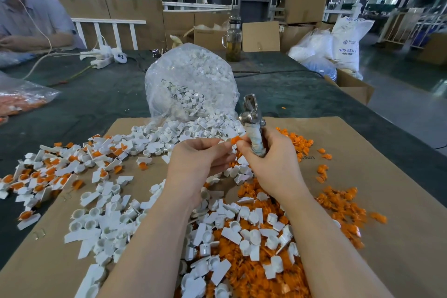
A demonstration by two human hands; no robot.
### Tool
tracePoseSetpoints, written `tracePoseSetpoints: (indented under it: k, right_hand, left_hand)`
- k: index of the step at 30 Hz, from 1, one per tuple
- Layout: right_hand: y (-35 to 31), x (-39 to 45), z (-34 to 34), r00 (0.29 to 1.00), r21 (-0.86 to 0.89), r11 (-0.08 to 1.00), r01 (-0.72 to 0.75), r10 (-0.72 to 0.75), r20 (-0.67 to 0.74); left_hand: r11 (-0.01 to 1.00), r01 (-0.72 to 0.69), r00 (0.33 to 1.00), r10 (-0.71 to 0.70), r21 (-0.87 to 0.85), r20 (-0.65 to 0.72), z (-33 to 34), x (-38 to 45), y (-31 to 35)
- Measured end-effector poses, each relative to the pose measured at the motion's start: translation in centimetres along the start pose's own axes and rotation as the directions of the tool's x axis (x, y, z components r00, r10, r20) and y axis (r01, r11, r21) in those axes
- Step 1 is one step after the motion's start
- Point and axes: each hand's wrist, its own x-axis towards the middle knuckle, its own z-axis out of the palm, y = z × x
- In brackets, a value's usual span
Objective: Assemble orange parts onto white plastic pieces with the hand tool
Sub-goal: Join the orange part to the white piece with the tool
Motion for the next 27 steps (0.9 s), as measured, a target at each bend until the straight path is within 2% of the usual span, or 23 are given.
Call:
tracePoseSetpoints:
  k: [6, 14, 27]
  right_hand:
    - [0.04, -0.05, 0.02, 0.999, -0.008, 0.999, 0.045, -0.045, -0.029]
    - [0.08, -0.08, 0.17, 0.996, 0.017, 0.998, 0.067, -0.066, -0.054]
    - [0.30, -0.18, 0.17, 0.995, -0.028, 0.997, 0.072, -0.073, -0.062]
  left_hand:
    - [0.999, -0.027, 0.999, 0.028, -0.020, 0.045, -0.03, -0.14, 0.13]
    - [0.991, -0.130, 0.992, 0.129, 0.021, 0.014, 0.33, -0.24, 0.00]
    - [0.913, -0.277, 0.955, 0.296, 0.299, -0.019, 0.36, -0.42, 0.00]
